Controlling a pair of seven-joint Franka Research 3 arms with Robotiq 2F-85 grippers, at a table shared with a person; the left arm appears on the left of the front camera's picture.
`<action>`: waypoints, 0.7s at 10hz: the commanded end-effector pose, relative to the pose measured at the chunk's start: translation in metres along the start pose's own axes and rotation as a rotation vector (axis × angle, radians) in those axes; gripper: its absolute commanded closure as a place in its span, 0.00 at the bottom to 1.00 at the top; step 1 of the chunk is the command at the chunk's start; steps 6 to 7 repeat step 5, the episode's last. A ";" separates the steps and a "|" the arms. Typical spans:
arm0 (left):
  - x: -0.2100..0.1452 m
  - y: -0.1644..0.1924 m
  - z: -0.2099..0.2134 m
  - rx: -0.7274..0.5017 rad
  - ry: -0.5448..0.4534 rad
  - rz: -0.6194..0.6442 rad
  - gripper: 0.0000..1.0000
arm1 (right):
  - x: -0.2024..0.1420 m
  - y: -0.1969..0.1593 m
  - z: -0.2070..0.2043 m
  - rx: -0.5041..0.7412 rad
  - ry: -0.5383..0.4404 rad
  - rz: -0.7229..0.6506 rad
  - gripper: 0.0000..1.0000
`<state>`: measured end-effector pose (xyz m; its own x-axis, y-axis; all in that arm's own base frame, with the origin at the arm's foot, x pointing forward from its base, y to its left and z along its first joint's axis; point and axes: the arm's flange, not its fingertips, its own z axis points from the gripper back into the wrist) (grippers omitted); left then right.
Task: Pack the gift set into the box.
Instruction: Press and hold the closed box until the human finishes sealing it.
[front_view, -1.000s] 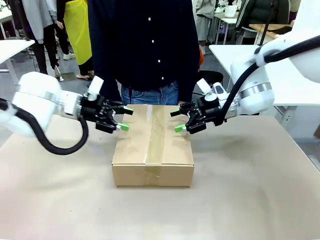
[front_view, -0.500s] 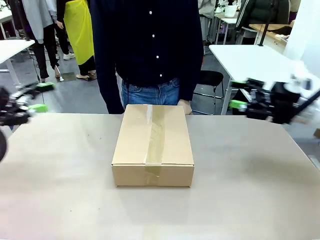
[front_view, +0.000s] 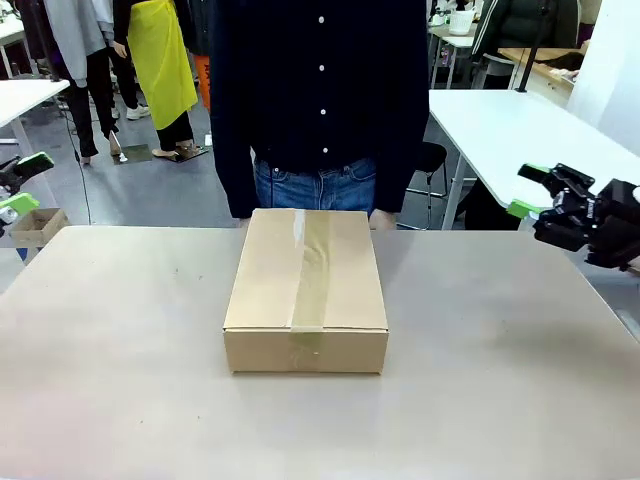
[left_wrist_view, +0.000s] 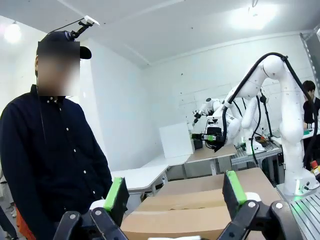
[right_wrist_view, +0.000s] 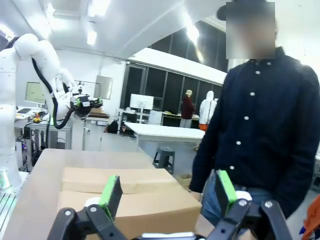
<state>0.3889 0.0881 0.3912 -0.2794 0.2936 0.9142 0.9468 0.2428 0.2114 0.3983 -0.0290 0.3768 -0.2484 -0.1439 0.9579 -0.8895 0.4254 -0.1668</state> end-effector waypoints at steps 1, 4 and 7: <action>0.007 -0.002 -0.010 -0.008 0.024 -0.024 0.00 | 0.004 0.003 -0.007 0.040 0.007 0.009 0.00; 0.007 -0.002 -0.010 -0.008 0.024 -0.024 0.00 | 0.004 0.003 -0.007 0.040 0.007 0.009 0.00; 0.007 -0.002 -0.010 -0.008 0.024 -0.024 0.00 | 0.004 0.003 -0.007 0.040 0.007 0.009 0.00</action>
